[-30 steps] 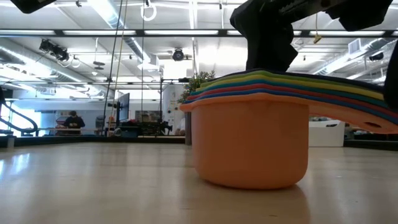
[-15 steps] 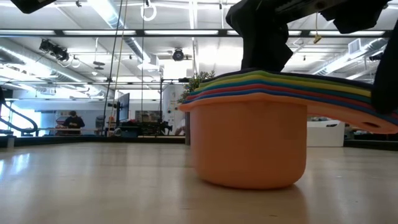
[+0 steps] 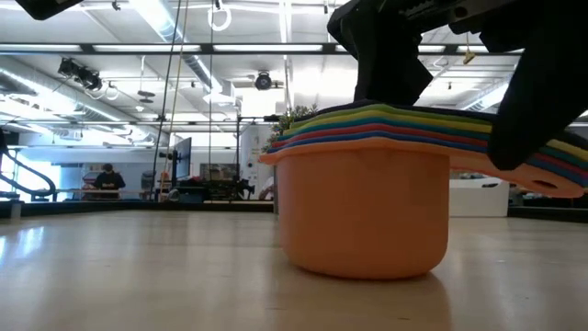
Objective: Nest measuring cups in basket
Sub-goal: Put the stacked measuring cups into the white bin
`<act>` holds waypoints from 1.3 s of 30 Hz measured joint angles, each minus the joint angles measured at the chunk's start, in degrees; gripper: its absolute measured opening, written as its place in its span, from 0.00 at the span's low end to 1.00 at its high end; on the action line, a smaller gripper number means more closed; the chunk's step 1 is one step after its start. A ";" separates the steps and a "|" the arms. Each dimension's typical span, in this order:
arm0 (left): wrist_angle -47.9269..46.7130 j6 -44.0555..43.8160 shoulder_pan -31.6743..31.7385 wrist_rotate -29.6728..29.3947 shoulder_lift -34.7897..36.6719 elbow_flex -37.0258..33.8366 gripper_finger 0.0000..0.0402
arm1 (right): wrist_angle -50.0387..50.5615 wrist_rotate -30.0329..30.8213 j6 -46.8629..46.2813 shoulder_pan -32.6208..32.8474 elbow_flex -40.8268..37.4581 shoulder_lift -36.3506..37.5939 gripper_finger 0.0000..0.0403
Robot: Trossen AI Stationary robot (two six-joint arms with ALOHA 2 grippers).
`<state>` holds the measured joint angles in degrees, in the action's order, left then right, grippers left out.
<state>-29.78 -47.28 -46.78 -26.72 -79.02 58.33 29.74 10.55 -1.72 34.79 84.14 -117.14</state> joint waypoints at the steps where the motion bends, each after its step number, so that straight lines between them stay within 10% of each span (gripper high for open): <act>1: -0.02 0.00 0.00 0.00 0.00 0.00 0.24 | -0.14 0.00 0.00 0.02 0.00 -0.01 0.78; 39: 0.00 0.01 0.01 0.00 -0.04 0.00 0.24 | -1.41 0.28 -1.17 -0.09 0.02 -0.02 0.46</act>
<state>-29.78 -47.27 -46.78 -26.72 -79.07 58.33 28.34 10.83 -2.89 34.70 84.16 -117.16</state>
